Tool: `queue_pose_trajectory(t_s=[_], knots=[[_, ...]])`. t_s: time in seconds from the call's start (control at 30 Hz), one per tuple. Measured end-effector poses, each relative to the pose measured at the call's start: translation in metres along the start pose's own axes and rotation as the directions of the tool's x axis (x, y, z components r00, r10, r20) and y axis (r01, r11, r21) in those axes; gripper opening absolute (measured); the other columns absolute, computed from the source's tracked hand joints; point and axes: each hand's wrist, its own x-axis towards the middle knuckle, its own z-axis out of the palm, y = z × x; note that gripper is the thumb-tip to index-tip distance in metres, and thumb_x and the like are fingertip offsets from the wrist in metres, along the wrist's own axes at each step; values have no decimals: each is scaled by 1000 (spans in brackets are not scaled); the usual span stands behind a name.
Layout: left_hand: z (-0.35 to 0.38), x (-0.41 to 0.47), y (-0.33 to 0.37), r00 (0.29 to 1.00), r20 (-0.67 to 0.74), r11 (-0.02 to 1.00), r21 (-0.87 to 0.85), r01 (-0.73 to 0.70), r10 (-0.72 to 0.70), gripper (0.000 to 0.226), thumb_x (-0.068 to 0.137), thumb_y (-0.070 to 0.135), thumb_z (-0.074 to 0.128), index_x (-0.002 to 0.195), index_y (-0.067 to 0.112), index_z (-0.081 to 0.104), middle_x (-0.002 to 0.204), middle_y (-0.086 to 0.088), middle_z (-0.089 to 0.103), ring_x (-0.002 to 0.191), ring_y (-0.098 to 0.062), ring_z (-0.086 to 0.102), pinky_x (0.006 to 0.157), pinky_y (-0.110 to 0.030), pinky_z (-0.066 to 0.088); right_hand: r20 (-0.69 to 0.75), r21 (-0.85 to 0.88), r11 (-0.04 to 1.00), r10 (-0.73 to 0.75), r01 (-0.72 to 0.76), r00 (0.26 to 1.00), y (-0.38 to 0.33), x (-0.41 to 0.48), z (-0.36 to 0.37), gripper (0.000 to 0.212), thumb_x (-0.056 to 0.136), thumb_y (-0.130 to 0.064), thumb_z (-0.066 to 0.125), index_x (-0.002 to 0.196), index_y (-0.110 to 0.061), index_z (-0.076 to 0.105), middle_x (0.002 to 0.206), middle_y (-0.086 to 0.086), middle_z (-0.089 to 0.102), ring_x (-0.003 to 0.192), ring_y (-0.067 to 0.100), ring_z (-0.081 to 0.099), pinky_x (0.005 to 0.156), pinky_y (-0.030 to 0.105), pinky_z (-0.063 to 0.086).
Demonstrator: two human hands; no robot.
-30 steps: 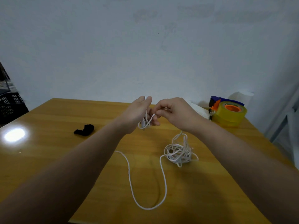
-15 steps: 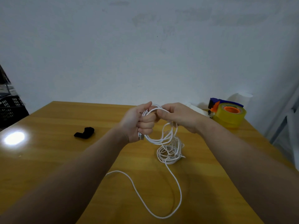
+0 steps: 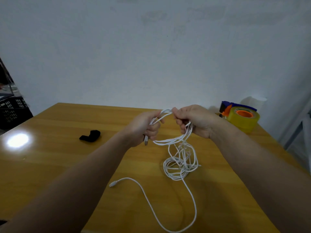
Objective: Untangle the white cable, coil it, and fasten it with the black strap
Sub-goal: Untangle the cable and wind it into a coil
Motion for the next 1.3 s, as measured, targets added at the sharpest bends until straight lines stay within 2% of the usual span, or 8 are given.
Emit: queue_pose_trajectory(t_s=[0.17, 0.3, 0.5, 0.7, 0.83, 0.93, 1.1, 1.3], knots=[[7, -7, 6, 987, 135, 992, 107, 71, -85, 54, 100, 30, 22, 52, 14, 43, 38, 5, 19, 31, -10, 15, 45, -24, 36, -173, -85, 995, -65, 51, 983, 1, 5, 4, 35, 87, -35, 65, 66, -8, 58, 46, -2, 28, 40, 14, 27, 41, 23, 30], [11, -7, 10, 990, 116, 996, -26, 87, -83, 62, 87, 62, 37, 43, 20, 27, 41, 3, 20, 37, -13, 20, 55, -28, 37, -127, -174, 970, -193, 169, 973, 3, 6, 4, 42, 79, -48, 66, 63, -12, 51, 44, -3, 21, 38, 12, 15, 41, 21, 15], [8, -5, 12, 997, -41, 995, -66, -74, 71, 24, 90, 20, 58, 72, 5, 61, 61, -2, 55, 47, -11, 46, 48, -23, 44, -45, -327, 928, -207, 182, 977, 3, -1, -1, 55, 68, -65, 57, 55, -19, 30, 46, -1, 21, 40, 13, 13, 41, 22, 12], [14, -2, 17, 986, 8, 986, -9, 165, -165, 55, 90, 61, 41, 69, 11, 51, 40, 7, 24, 36, -8, 24, 42, -20, 34, -121, -565, 815, -235, 127, 965, 7, 1, 10, 62, 76, -73, 47, 51, -22, 21, 40, -10, 14, 35, 9, 13, 38, 20, 14], [14, -1, 14, 993, 35, 989, -94, 112, -109, 46, 95, 48, 43, 61, 17, 44, 39, 10, 22, 34, -6, 21, 45, -19, 35, -122, -404, 907, -180, 117, 976, 5, 4, 6, 63, 70, -79, 44, 41, -24, 32, 49, -3, 25, 42, 12, 18, 45, 25, 16], [8, -1, 11, 1000, -26, 974, -225, 0, -6, 39, 96, 40, 45, 68, 13, 48, 41, 10, 29, 36, -5, 28, 48, -18, 34, 17, -136, 977, -166, 167, 986, 12, 5, -4, 43, 72, -57, 59, 61, -17, 47, 52, 0, 50, 41, 10, 39, 42, 20, 32], [-3, -5, 6, 1000, -6, 907, -420, -22, 21, 38, 97, 38, 40, 80, 6, 53, 41, 10, 30, 32, -2, 25, 35, -14, 22, 24, 259, 940, -237, 223, 971, 22, 7, -10, 29, 79, -34, 58, 67, -14, 42, 43, -7, 30, 35, 6, 27, 37, 17, 25], [-1, -9, 12, 952, 294, 927, -324, 186, -88, 50, 89, 45, 39, 65, 7, 61, 31, 7, 29, 26, -5, 27, 39, -18, 29, -275, 2, 955, -285, 297, 918, 16, 15, 2, 37, 90, -40, 58, 65, -14, 51, 43, -7, 27, 38, 10, 22, 43, 24, 22]])
